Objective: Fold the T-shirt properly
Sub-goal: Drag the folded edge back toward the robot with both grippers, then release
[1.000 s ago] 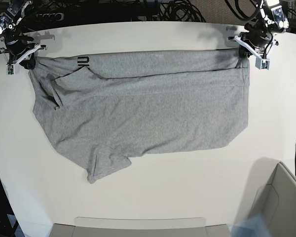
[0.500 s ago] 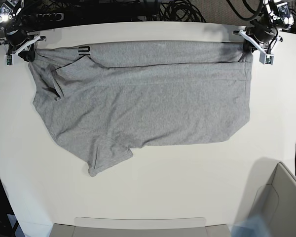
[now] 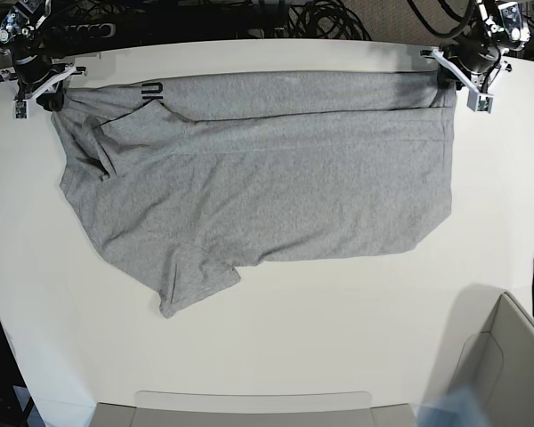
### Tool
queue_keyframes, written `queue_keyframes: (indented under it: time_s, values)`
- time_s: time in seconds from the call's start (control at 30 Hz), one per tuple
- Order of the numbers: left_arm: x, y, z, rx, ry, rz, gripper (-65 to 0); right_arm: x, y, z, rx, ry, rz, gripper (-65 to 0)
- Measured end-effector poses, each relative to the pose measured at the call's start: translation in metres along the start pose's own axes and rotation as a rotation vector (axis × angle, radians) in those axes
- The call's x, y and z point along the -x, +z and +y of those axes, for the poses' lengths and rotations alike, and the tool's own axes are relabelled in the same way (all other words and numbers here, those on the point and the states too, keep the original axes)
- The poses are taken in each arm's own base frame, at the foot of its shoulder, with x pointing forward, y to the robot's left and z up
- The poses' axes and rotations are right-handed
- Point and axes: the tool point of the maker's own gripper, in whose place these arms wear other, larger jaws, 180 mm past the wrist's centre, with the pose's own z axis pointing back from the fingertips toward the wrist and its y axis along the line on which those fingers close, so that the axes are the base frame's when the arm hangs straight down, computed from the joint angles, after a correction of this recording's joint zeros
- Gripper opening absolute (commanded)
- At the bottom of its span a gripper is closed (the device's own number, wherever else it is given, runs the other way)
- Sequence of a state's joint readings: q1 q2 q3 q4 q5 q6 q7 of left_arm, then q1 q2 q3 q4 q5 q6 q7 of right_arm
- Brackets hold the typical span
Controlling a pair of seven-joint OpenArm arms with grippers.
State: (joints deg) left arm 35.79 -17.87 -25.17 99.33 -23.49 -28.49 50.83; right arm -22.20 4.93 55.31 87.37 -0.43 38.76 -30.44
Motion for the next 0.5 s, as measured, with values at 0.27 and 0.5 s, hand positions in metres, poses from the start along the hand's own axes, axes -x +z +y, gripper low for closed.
queue_keyframes:
  time_s: [0.27,0.5]
  values:
    - [-0.003,0.008,0.003,-0.05,-0.058,0.028,-40.5,0.0,0.013,0.004,0.046,0.074,0.074,-43.1]
    - [-0.008,0.011,0.003,-0.061,-0.071,0.017,-40.5,-0.001,0.025,0.011,0.089,0.122,0.131,-43.1]
